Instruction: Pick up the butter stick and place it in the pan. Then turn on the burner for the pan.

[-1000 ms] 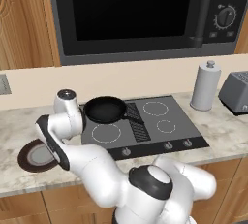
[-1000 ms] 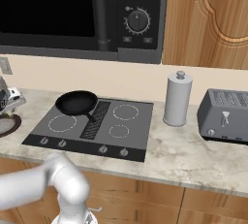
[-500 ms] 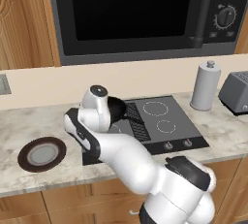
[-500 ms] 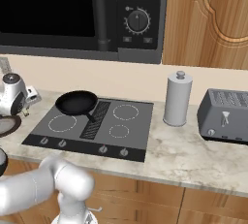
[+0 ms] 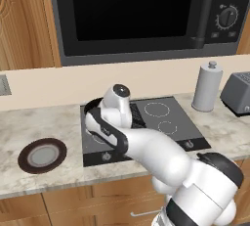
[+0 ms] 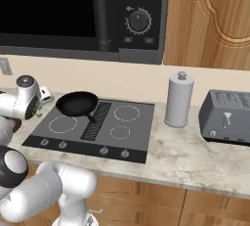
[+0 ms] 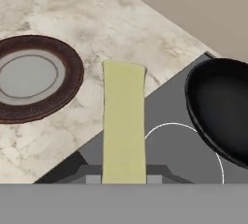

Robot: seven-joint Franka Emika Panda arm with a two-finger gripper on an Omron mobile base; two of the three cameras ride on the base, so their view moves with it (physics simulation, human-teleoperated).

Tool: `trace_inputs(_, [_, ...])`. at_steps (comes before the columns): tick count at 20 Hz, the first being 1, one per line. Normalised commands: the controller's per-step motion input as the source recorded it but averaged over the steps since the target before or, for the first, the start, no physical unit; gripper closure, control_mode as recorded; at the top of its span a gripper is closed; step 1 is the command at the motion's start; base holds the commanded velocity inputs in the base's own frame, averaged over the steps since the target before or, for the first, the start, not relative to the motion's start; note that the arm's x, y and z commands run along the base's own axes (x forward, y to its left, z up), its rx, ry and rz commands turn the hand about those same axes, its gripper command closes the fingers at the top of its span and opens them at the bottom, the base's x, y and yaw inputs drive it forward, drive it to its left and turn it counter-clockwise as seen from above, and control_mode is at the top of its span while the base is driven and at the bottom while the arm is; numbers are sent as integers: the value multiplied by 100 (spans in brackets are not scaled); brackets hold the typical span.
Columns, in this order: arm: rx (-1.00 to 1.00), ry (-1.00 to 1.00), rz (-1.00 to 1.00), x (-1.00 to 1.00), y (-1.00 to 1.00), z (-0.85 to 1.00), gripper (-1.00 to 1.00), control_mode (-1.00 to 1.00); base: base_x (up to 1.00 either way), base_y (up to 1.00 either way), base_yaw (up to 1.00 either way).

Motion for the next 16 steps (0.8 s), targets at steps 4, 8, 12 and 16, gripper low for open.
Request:
trace_inputs(4, [5,0,-6,10,-69,26,100,-100,0,0,0])
trace_inputs(8, [6,0,-9,26,-64,15,100,-100,0,0,0])
trace_inputs(12, [6,0,-11,49,-54,7,100,-100,0,0,0])
trace_inputs(16, [7,1,-12,55,-46,1,100,-100,0,0,0])
